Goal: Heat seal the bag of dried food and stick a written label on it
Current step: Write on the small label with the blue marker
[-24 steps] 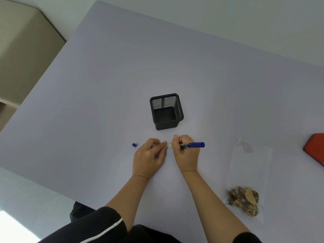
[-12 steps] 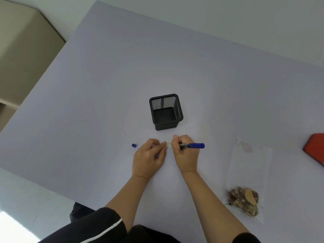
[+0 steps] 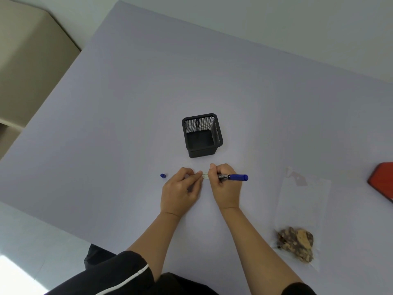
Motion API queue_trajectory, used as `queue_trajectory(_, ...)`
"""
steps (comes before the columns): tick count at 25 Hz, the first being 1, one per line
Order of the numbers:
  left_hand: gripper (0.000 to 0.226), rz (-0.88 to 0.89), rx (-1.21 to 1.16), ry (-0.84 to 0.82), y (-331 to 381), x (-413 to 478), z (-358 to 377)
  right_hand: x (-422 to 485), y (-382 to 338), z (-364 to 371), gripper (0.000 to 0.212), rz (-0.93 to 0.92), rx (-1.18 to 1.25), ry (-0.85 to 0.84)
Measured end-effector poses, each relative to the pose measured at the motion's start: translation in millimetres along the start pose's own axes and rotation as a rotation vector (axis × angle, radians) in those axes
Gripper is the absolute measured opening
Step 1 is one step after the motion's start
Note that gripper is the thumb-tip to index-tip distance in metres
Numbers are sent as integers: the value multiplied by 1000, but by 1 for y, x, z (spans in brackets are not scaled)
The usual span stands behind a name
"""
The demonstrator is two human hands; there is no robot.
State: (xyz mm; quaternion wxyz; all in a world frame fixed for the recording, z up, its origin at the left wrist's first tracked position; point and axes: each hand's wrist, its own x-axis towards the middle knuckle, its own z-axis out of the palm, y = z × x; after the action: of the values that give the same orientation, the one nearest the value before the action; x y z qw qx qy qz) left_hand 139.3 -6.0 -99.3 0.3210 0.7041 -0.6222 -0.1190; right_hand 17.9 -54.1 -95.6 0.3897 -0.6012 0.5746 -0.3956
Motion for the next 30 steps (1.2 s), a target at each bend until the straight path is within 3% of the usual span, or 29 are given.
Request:
queue_trajectory(6,23,1,-6,-5,-1,-1,1,-3,3,0,29,-17,-15,-54)
queue_trajectory(13,22,-6,0,-3,-2,-1,2,-1,4,2,39,-48,-1,-6)
queue_trajectory(30,22,-6,3,-12,-2,-3,1,-4,5,1,35,-30,12,-32)
